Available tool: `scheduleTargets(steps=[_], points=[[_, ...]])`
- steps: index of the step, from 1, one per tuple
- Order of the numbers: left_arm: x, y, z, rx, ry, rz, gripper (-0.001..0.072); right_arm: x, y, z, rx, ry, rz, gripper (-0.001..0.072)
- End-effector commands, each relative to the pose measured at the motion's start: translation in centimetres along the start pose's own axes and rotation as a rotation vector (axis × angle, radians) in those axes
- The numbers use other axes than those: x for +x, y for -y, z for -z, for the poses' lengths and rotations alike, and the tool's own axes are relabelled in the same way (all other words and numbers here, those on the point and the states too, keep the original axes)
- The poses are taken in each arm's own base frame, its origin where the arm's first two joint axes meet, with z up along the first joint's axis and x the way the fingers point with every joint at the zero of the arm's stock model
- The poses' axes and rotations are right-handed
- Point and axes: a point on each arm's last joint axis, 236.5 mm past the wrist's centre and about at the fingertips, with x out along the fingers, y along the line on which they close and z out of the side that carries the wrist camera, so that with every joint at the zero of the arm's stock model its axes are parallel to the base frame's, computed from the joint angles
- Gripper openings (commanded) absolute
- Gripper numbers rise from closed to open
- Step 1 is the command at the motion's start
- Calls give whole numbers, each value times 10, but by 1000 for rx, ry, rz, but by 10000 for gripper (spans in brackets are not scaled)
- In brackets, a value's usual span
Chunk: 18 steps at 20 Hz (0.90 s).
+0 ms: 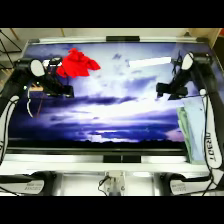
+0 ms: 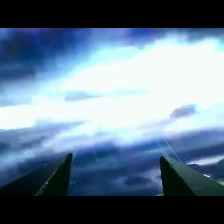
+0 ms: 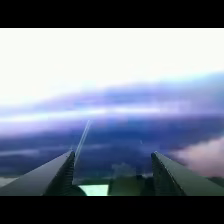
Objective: Fold the shirts.
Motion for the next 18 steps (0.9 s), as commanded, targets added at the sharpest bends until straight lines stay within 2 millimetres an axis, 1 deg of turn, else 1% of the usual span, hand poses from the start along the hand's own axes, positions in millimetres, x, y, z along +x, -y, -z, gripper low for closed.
scheduleTargets(steps=[1,15,17,18], points=[[0,0,0,0,-1,0,653,0,0,0,-1,1,0,597],[0,0,0,-1,-1,0,653,0,0,0,-1,1,0,597],[2,3,-19,-21,74,13,653,0,0,0,-1,1,0,597],[3,8,-28,-26,110,34,654,0,0,0,-1,1,0,597]])
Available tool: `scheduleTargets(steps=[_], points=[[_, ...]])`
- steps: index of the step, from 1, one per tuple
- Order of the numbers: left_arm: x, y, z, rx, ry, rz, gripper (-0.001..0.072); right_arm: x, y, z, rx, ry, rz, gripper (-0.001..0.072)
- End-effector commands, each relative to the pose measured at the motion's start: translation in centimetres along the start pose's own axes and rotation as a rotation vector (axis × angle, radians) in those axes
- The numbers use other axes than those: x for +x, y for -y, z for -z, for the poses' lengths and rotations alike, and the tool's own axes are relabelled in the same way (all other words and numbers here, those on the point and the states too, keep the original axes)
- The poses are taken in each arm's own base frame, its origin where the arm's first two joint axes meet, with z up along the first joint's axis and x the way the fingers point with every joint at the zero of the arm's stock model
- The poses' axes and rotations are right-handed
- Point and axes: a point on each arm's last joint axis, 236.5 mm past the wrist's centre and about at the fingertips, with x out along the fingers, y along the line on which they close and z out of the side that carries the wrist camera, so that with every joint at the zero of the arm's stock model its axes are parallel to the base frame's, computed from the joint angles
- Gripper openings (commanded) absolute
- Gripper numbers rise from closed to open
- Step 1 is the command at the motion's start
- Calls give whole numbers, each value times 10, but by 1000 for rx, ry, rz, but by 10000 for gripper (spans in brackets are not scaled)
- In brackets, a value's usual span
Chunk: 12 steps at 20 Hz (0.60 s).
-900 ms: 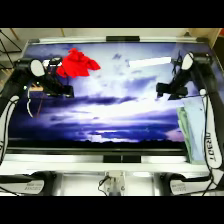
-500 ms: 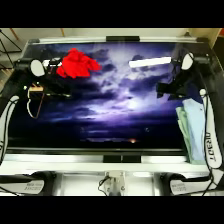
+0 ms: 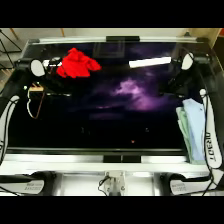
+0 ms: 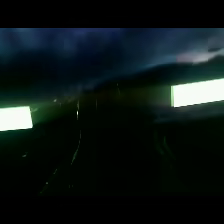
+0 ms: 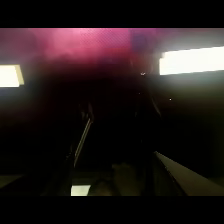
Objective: Fold the shirts.
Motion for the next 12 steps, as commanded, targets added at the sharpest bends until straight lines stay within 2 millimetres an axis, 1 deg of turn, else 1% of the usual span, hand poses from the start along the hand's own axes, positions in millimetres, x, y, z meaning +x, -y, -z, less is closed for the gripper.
scheduleTargets(steps=[1,2,4,5,6,7,8,10,11,12], points=[[2,14,-27,-26,108,58,654,0,0,0,0,0,0,597],[1,20,-40,-37,160,88,654,0,-1,-1,0,6,-1,597],[-10,38,-78,-87,319,177,654,0,-3,-6,0,24,-13,597],[-16,40,-93,-98,390,192,657,0,-4,-10,0,44,-15,597],[-24,36,-113,-87,482,182,683,-1,-5,-15,0,61,-18,597],[-28,27,-131,-140,553,178,683,-1,-4,-15,0,62,-18,597],[-26,10,-145,-224,580,167,683,-1,-4,-15,-5,62,-17,597],[-1,-31,-164,-291,559,119,683,0,-5,-15,-11,62,-18,597],[16,-51,-170,-332,525,106,683,-1,-6,-14,-10,60,-22,597],[33,-65,-176,-365,491,102,683,-1,-10,-13,-10,56,-42,597]])
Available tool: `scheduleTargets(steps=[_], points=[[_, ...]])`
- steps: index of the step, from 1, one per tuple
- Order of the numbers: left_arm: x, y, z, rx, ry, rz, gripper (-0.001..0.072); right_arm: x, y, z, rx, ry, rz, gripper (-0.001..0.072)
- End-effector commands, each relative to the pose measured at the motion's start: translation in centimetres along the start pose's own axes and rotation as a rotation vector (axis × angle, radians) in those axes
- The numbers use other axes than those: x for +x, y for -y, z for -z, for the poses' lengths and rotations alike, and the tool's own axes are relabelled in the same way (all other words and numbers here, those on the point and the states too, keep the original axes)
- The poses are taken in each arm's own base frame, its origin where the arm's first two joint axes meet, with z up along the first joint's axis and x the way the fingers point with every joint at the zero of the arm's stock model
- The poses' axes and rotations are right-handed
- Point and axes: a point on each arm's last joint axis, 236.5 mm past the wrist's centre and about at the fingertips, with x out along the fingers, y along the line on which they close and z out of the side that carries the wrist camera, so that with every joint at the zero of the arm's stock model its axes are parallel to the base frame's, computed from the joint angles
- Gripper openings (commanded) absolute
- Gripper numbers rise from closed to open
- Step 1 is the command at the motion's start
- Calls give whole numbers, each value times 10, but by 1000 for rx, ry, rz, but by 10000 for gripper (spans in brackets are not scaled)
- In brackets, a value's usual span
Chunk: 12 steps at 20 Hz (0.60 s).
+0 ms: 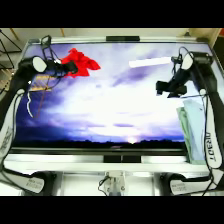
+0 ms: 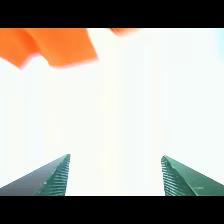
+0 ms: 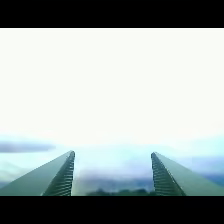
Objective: Fold the shirts.
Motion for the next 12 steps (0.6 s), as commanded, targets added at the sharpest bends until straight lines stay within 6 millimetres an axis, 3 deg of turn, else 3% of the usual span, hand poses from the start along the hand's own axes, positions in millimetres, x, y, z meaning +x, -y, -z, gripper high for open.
scheduleTargets(steps=[1,5,10,12], points=[[50,-50,-21,-125,-11,-44,683,0,-9,-1,-2,2,-38,597],[108,-52,-13,-200,-21,14,681,0,-14,0,-1,0,-59,597],[148,-54,-4,-272,29,27,653,0,-14,0,-2,-1,-60,597],[157,-50,-7,-291,63,47,554,0,-15,0,-2,-2,-61,597]])
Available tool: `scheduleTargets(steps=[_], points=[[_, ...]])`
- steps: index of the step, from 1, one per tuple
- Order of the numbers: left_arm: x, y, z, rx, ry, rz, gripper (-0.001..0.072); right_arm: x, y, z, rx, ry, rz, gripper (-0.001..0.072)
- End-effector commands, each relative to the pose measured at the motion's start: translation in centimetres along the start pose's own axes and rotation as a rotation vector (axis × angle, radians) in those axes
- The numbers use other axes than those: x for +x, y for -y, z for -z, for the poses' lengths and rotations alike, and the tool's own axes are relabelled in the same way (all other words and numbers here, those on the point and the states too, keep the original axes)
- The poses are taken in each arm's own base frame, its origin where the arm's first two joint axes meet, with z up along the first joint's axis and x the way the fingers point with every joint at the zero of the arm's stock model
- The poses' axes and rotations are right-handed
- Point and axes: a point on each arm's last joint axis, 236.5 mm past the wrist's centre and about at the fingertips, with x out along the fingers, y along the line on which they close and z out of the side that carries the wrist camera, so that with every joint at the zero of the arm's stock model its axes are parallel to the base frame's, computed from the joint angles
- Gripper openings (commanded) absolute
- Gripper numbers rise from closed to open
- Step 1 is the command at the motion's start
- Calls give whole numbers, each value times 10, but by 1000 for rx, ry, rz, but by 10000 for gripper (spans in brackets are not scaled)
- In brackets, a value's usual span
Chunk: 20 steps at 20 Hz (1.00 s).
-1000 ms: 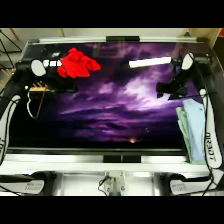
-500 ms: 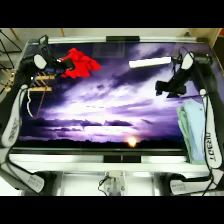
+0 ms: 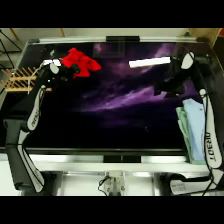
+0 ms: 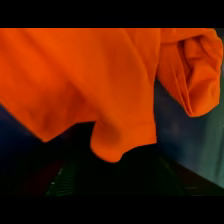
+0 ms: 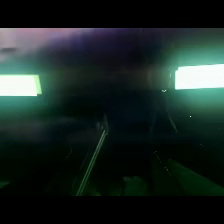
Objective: Fold the shirts.
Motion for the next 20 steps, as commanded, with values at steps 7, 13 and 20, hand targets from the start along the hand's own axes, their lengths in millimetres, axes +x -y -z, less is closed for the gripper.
scheduleTargets(steps=[7,13,20], points=[[46,7,10,-203,56,112,243,0,-1,6,0,-24,-2,597],[10,38,-21,-116,123,158,30,0,5,1,-36,-5,23,597],[-262,239,-72,543,410,389,29,-39,30,5,-136,36,139,594]])
